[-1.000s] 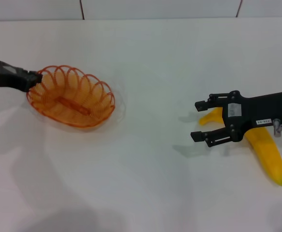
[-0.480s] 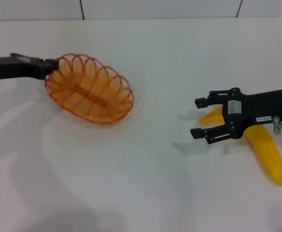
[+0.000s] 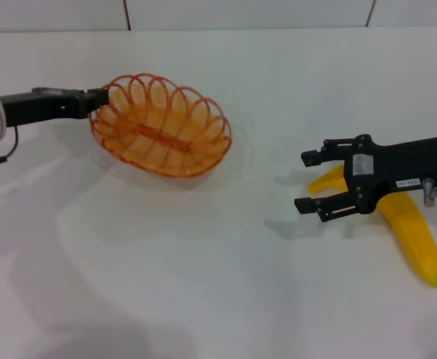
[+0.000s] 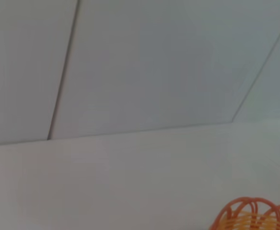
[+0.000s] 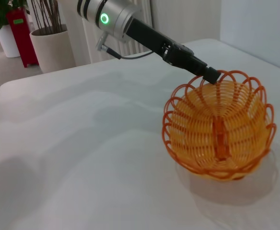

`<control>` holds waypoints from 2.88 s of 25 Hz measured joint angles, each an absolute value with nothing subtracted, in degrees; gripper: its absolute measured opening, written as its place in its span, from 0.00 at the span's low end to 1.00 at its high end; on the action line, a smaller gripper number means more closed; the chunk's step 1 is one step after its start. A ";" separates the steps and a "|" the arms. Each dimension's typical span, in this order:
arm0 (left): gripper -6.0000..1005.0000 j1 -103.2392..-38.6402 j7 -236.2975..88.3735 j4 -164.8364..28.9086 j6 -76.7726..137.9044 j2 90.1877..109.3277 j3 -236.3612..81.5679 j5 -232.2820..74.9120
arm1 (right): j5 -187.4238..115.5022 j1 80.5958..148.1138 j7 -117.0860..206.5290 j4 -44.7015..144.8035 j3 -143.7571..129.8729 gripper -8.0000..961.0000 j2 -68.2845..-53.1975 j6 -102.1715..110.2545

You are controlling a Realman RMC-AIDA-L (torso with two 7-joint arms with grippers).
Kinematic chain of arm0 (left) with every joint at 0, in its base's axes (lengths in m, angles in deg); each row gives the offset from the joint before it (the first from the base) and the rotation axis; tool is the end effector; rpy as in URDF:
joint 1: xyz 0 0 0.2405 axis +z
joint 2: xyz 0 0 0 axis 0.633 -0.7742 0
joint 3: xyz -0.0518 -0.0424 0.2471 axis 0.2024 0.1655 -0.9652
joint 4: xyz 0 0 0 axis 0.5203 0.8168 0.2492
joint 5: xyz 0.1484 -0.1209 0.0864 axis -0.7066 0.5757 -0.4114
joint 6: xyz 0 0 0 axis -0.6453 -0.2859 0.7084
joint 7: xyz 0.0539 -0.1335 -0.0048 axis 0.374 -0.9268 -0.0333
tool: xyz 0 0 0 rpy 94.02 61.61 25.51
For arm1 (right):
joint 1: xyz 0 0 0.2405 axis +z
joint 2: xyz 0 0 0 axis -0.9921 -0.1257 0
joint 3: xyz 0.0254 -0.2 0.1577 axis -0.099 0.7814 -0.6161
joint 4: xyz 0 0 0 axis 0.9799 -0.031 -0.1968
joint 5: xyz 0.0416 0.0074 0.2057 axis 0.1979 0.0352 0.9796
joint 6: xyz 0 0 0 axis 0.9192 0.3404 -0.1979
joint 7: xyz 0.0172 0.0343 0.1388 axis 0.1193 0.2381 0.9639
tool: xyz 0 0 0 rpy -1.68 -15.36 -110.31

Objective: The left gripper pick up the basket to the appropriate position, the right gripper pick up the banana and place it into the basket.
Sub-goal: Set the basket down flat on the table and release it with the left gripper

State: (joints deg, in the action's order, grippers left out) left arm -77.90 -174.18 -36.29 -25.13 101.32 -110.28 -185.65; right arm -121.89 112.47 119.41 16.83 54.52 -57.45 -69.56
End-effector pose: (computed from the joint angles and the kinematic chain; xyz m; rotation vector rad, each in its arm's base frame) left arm -0.2727 0.4095 0.0164 -2.3195 -1.0542 -0.5096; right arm 0.2684 0.3366 0.0049 -2.9160 0.4027 0.3992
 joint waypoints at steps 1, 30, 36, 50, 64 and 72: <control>0.07 -77.81 -173.92 -36.95 -24.87 101.32 -110.25 -184.87 | -121.89 112.47 119.42 16.81 54.52 0.92 -57.45 -69.54; 0.08 -77.12 -170.43 -47.05 -20.32 101.73 -110.36 -176.85 | -121.89 112.93 119.43 16.98 54.52 0.92 -57.53 -69.39; 0.08 -76.89 -170.18 -47.24 -20.03 101.73 -110.33 -176.59 | -121.89 112.92 119.43 16.97 54.52 0.92 -57.54 -69.39; 0.08 -77.24 -169.40 -48.60 -20.31 101.64 -110.34 -176.38 | -121.89 112.92 119.43 16.97 54.52 0.92 -57.54 -69.39; 0.43 -77.33 -166.11 -48.64 -20.35 101.71 -111.02 -176.37 | -121.94 112.92 119.42 16.97 54.53 0.92 -57.60 -69.39; 0.72 -76.39 -151.61 -49.35 -20.12 102.11 -110.94 -170.61 | -123.21 112.92 119.42 16.97 54.52 0.92 -57.77 -69.39</control>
State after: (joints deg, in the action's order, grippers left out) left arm -76.39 -151.61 -49.35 -20.12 102.11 -110.94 -170.61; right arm -123.21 112.92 119.42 16.97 54.52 -57.77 -69.39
